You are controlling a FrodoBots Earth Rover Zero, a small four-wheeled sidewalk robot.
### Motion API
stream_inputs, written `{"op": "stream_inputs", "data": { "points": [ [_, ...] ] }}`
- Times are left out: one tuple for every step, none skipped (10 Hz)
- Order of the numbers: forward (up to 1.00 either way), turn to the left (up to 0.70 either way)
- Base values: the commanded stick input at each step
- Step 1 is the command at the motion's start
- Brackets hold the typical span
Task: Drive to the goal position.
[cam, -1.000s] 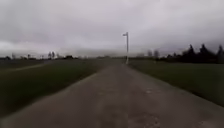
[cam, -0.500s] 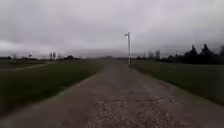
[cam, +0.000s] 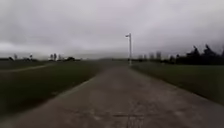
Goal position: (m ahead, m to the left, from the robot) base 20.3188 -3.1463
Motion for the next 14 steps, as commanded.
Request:
{"op": "stream_inputs", "data": {
  "points": [
    [0.85,0.0],
    [0.85,0.0],
    [0.85,0.0],
    [0.85,0.0],
    [0.85,-0.01],
    [0.85,-0.04],
    [0.85,-0.13],
    [0.85,-0.13],
    [0.85,-0.13],
    [0.85,-0.14],
    [0.85,-0.14],
    [0.85,-0.17],
    [0.85,-0.19],
    [0.85,-0.29]
  ]
}}
